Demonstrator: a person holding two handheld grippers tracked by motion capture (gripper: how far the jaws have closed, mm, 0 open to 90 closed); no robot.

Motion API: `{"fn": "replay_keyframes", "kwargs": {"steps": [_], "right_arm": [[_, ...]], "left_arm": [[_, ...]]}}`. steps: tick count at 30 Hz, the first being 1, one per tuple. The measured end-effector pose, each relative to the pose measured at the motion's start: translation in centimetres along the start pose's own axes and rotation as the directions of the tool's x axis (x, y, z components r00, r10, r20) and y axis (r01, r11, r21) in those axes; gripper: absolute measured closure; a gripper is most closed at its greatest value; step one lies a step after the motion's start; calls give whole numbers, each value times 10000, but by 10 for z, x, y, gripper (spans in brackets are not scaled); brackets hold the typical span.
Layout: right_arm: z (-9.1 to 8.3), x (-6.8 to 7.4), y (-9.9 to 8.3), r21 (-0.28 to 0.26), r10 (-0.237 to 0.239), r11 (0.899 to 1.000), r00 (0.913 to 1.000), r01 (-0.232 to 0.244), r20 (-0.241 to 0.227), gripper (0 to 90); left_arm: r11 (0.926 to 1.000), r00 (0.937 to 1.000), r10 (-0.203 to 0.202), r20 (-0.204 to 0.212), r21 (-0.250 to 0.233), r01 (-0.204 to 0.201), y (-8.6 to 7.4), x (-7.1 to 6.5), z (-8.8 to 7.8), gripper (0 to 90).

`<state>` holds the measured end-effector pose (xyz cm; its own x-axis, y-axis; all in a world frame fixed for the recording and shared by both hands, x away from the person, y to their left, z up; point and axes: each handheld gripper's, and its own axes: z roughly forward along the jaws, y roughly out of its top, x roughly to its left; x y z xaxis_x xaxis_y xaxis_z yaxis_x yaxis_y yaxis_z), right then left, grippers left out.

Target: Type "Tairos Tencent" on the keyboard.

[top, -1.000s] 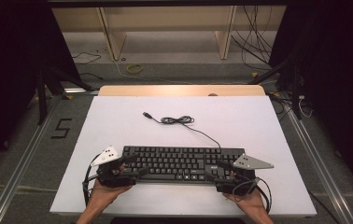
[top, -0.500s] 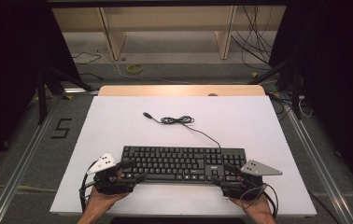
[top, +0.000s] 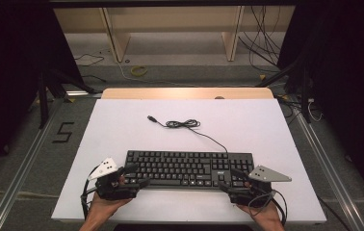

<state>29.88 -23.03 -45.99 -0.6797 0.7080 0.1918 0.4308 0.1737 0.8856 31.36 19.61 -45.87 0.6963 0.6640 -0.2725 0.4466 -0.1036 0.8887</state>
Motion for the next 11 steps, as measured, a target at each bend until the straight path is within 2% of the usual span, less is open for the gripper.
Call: {"fn": "replay_keyframes", "kwargs": {"steps": [11], "right_arm": [[0,1,0,8,-14,10000,10000,14,-15,287]], "left_arm": [[10000,10000,21,-41,-18,-21,0,0,0,233]]}}
